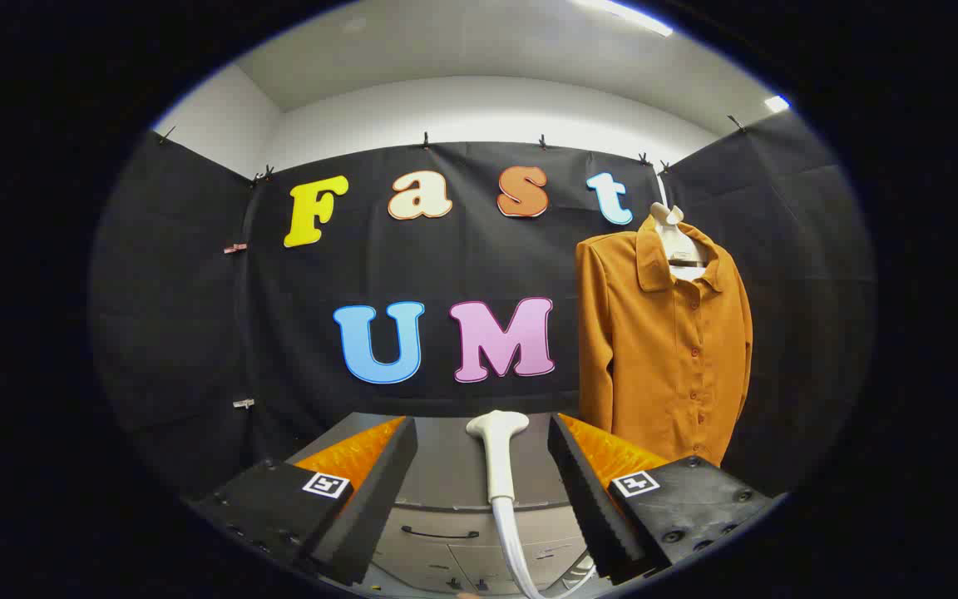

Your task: Iron the clothes twice with a garment steamer, once on the left side and once on the right side.

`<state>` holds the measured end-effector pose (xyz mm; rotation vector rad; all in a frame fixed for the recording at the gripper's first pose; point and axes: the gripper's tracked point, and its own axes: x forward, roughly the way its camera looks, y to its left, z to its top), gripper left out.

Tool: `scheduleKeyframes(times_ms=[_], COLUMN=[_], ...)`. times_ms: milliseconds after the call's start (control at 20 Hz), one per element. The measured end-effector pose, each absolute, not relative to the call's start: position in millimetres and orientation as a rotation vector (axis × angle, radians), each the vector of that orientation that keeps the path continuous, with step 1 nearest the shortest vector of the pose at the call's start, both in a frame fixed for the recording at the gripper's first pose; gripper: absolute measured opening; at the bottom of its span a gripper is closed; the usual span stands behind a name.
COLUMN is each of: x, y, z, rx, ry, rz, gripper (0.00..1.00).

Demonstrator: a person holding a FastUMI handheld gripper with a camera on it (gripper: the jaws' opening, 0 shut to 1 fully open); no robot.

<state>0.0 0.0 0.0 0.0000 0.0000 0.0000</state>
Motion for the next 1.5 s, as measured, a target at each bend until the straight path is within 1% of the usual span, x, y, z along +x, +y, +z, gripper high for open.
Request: scheduleKeyframes(times_ms=[700,1500], x=[-1,-4], y=[-2,23], z=[-1,-1], rx=[-0.008,-0.006], ry=[-0.001,-0.01], rz=[-0.029,-0.077], gripper=[0.99,0.99])
